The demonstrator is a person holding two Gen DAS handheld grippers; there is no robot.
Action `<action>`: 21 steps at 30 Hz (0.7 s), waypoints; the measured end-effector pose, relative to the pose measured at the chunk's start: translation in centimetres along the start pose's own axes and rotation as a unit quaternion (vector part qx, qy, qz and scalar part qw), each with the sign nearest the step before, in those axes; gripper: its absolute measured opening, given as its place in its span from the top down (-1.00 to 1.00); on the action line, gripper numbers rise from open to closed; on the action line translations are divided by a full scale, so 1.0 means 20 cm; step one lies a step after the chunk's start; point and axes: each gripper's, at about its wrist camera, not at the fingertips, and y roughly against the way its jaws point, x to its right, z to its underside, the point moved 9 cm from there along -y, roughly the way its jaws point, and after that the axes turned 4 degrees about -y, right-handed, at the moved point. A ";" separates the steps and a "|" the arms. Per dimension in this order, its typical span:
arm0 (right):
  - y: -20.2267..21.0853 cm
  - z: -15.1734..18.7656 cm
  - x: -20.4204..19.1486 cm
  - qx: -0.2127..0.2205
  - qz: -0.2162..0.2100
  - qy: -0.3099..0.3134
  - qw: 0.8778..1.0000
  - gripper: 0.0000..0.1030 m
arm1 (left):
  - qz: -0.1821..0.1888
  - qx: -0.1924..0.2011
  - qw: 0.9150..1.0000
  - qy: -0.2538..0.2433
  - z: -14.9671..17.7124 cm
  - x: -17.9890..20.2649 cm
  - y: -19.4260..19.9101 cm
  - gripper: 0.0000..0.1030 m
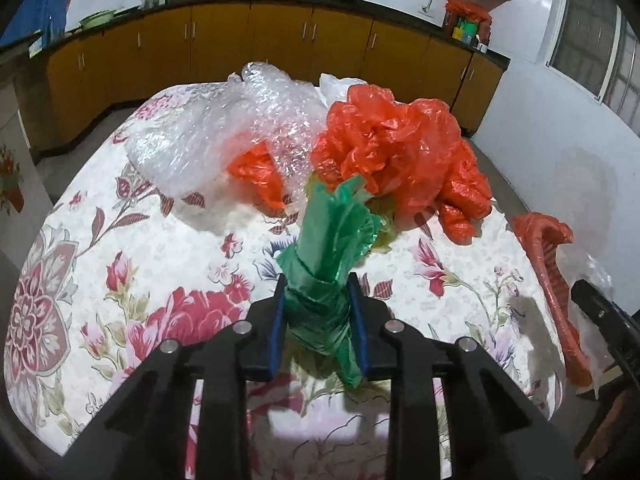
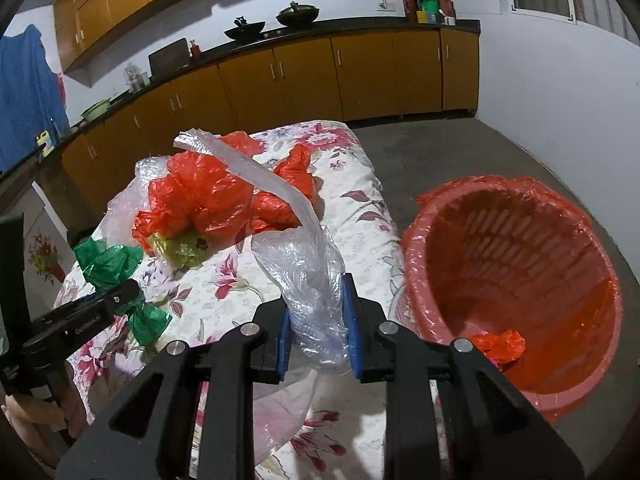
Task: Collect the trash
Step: 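Carry the clear and green bags over the basket and open both grippers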
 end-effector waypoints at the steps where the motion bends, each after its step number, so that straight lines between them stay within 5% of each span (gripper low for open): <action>1: 0.00 0.00 0.00 0.000 0.000 0.000 1.000 0.54 | 0.001 0.002 1.000 0.000 0.00 0.00 0.01 0.47; 10: 0.07 -0.04 0.08 0.019 0.007 -0.013 1.000 0.54 | 0.026 0.027 0.999 -0.023 -0.07 0.13 0.12 0.47; 21: 0.20 -0.13 0.37 0.049 0.050 -0.057 0.996 0.54 | 0.113 0.047 0.990 -0.070 -0.15 0.59 0.23 0.47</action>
